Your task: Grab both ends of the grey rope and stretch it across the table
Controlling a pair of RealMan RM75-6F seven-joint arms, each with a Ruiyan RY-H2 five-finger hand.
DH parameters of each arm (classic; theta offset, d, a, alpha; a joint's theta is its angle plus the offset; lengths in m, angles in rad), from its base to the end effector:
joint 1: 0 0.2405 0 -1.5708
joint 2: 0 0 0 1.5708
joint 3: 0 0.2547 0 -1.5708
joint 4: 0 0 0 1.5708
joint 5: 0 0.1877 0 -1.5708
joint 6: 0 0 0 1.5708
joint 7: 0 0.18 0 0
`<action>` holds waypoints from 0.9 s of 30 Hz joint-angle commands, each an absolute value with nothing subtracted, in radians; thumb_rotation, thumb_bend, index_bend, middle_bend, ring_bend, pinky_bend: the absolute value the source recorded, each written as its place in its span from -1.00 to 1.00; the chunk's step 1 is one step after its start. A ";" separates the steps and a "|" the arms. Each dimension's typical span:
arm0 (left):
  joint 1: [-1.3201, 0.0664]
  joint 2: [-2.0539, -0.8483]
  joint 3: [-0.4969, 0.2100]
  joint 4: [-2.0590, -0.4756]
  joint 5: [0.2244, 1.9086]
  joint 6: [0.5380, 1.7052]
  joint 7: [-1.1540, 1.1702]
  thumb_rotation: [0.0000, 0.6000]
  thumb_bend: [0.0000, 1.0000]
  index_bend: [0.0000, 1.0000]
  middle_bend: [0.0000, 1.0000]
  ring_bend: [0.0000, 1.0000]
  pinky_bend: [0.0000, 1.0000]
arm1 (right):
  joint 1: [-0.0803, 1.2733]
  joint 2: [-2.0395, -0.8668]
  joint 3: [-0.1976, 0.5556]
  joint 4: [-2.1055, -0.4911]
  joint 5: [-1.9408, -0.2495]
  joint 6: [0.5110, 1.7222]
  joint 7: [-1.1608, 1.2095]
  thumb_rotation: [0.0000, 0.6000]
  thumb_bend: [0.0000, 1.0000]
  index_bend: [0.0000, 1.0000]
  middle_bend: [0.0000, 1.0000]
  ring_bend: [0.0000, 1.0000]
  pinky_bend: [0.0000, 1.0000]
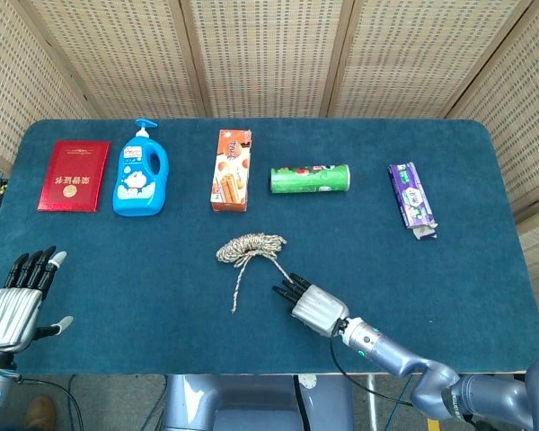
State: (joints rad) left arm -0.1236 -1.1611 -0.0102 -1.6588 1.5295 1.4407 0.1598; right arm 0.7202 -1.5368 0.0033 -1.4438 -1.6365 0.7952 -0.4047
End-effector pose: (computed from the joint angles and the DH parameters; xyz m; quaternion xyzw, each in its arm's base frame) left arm -0.2820 0.2169 0.1457 -0.6437 -0.3690 -0.3606 0.5653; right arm -0.1376 -0.2927 -0.0614 0.9097 -0.1434 0.2754 0.2758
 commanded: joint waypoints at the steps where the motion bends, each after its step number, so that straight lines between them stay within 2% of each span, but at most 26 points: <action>1: -0.124 -1.161 -0.010 -1.659 1.529 1.440 0.160 1.00 -1.00 -1.00 -1.00 -1.00 -1.00 | 0.725 -1.542 0.004 -1.444 -1.624 0.791 -0.416 1.00 -0.39 0.06 -1.00 -1.00 -1.00; 9: -0.123 -1.158 -0.009 -1.659 1.531 1.443 0.152 1.00 -1.00 -1.00 -1.00 -1.00 -1.00 | 0.730 -1.558 0.004 -1.436 -1.581 0.781 -0.444 1.00 -0.35 0.07 -1.00 -1.00 -1.00; 16: -0.124 -1.158 -0.010 -1.660 1.530 1.441 0.151 1.00 -1.00 -1.00 -1.00 -1.00 -1.00 | 0.736 -1.578 0.003 -1.435 -1.570 0.791 -0.455 1.00 -0.21 0.17 -1.00 -1.00 -1.00; 27: -0.125 -1.155 -0.009 -1.658 1.530 1.441 0.142 1.00 -1.00 -1.00 -1.00 -1.00 -1.00 | 0.741 -1.591 -0.003 -1.429 -1.555 0.805 -0.477 1.00 -0.11 0.23 -1.00 -1.00 -1.00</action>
State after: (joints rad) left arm -0.1248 -1.1547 -0.0093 -1.6585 1.5299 1.4414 0.1424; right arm 0.7413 -1.5932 -0.0022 -1.4265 -1.5542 0.8004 -0.4767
